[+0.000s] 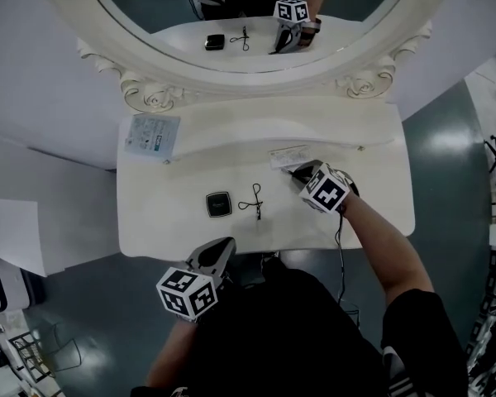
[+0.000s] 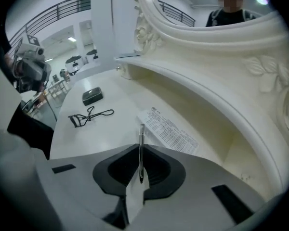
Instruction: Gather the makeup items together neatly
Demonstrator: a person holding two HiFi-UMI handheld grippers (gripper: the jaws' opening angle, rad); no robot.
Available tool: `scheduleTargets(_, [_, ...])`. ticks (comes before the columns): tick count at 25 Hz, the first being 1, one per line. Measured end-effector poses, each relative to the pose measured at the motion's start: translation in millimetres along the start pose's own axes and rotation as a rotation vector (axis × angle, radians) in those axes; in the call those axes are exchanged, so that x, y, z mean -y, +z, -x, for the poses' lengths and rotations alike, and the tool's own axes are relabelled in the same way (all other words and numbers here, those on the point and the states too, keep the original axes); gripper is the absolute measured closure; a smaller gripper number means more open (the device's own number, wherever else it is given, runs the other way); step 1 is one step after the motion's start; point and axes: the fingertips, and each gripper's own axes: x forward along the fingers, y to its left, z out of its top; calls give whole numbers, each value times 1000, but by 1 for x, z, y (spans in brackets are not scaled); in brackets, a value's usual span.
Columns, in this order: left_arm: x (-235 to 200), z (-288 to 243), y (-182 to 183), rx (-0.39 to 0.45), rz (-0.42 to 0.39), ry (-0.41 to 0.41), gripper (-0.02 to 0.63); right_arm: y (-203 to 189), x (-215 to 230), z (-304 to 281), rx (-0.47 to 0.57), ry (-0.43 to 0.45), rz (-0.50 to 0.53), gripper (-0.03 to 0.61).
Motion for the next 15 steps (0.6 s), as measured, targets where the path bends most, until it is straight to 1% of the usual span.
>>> scheduleTargets(3, [-5, 6, 0, -5, -9, -15, 606, -1, -6, 4, 29, -86, -122, 531])
scheduleTargets(7, [-7, 13, 2, -25, -32, -54, 606, -4, -28, 9, 70, -153, -322, 531])
scheduleTargets(12, [-12, 25, 3, -58, -73, -103, 606, -11, -45, 14, 131, -259, -580, 531])
scheduleTargets(15, [-16, 34, 3, -73, -95, -126, 606, -13, -55, 16, 161, -330, -708, 531])
